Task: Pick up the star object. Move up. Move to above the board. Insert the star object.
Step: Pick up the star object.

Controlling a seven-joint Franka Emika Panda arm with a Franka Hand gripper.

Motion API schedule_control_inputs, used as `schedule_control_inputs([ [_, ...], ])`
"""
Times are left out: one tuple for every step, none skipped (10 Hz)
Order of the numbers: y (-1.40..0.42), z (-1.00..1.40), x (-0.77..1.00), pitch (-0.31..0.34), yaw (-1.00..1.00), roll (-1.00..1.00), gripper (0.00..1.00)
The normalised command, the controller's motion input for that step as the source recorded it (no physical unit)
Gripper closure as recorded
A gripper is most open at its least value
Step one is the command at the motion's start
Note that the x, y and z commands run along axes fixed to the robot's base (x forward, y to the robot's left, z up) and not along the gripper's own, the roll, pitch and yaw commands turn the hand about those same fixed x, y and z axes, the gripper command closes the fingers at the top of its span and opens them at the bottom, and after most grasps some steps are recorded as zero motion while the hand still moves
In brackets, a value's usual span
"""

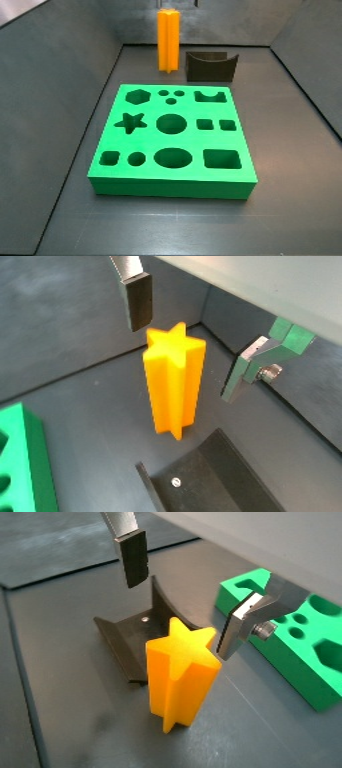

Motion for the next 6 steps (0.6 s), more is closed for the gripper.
schedule_control_inputs([
  [0.06, -0.22, 0.07, 0.000, 0.59, -0.05, 0.00],
  [0.00, -0.13, 0.00, -0.007, 0.39, -0.03, 0.00],
  [0.02, -0.02, 0.00, 0.000, 0.00, 0.00, 0.00],
  [0.00, -0.36, -0.03, -0.040, 0.06, 0.03, 0.00],
  [0.00, -0.46, -0.09, -0.047, 0.11, 0.08, 0.00],
  [0.00, -0.51, -0.11, -0.076, 0.11, 0.08, 0.00],
])
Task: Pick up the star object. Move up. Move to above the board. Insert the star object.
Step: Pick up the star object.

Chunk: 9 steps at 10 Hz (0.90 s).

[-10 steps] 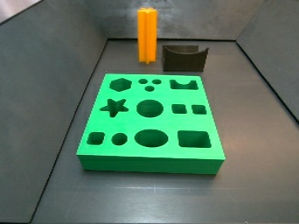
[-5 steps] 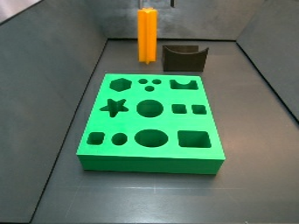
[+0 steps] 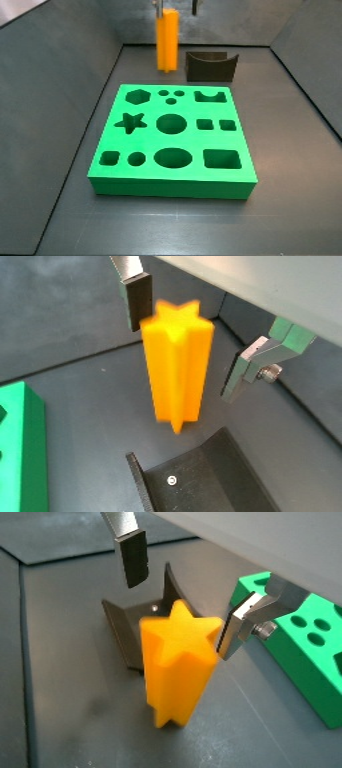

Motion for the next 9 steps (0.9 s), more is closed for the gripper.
schedule_control_inputs([
  [0.00, -0.58, -0.09, -0.089, 0.12, 0.12, 0.00],
  [0.00, -0.55, -0.09, -0.076, 0.14, 0.13, 0.00],
  [0.00, -0.29, -0.01, -0.021, 0.06, 0.04, 0.00],
  [0.00, -0.01, 0.00, -0.014, 0.00, -0.02, 0.00],
  [0.00, -0.05, -0.05, -0.027, 0.00, 0.00, 0.00],
  [0.00, -0.12, -0.17, -0.017, -0.35, 0.02, 0.00],
  [0.00, -0.09, -0.20, -0.003, -0.39, 0.02, 0.00],
  [0.00, 0.00, -0.07, 0.000, -0.19, 0.00, 0.00],
  [0.00, 0.00, -0.05, -0.003, -0.10, 0.00, 0.00],
])
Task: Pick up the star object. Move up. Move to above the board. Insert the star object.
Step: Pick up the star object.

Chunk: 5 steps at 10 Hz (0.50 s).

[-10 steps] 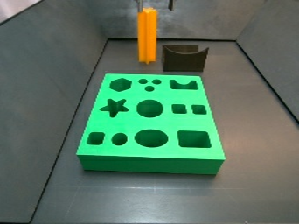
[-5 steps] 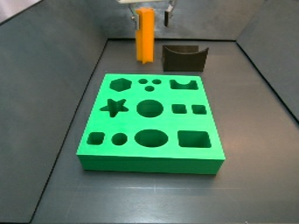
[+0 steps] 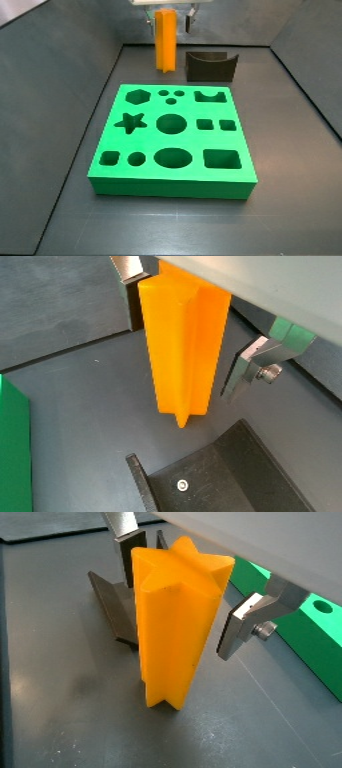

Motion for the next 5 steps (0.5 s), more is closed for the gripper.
schedule_control_inputs([
  [0.03, -0.08, -0.16, -0.003, -0.07, 0.00, 0.00],
  [0.01, -0.12, -0.24, -0.017, -0.10, 0.00, 0.00],
  [0.00, -0.10, -0.21, -0.019, -0.08, 0.00, 0.00],
  [0.00, -0.06, -0.11, -0.017, -0.02, 0.00, 0.00],
  [0.01, -0.10, -0.08, -0.021, 0.00, 0.00, 0.00],
])
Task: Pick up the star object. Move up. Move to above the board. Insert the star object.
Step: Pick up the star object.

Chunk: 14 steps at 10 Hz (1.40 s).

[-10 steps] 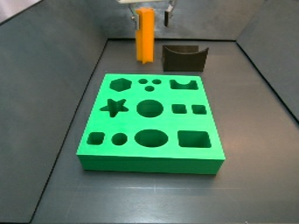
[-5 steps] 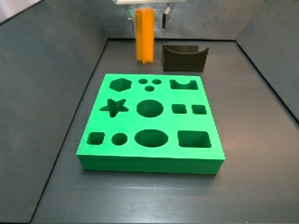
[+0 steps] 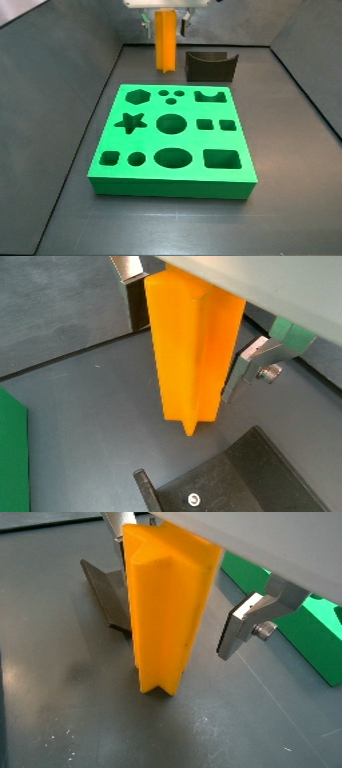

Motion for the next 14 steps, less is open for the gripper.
schedule_control_inputs([
  [0.03, -0.14, 0.00, -0.017, 0.07, 0.00, 0.00],
  [0.00, -0.09, 0.00, -0.020, 0.06, 0.00, 0.00],
  [0.00, 0.00, 0.00, 0.000, 0.00, 0.00, 1.00],
  [0.00, 0.00, 0.00, 0.000, 0.00, 0.00, 1.00],
  [0.00, 0.00, 0.00, 0.000, 0.00, 0.00, 1.00],
  [0.00, 0.00, 0.00, 0.000, 0.00, 0.00, 1.00],
  [0.00, 0.00, 0.00, 0.000, 0.00, 0.00, 1.00],
  [0.00, 0.00, 0.00, 0.000, 0.00, 0.00, 1.00],
  [0.00, 0.00, 0.00, 0.000, 0.00, 0.00, 1.00],
  [0.00, 0.00, 0.00, 0.000, 0.00, 0.00, 1.00],
  [0.00, 0.00, 0.00, 0.000, 0.00, 0.00, 1.00],
  [0.00, 0.00, 0.00, 0.000, 0.00, 0.00, 1.00],
  [0.00, 0.00, 0.00, 0.000, 0.00, 0.00, 1.00],
  [0.00, 0.00, 0.00, 0.000, 0.00, 0.00, 1.00],
])
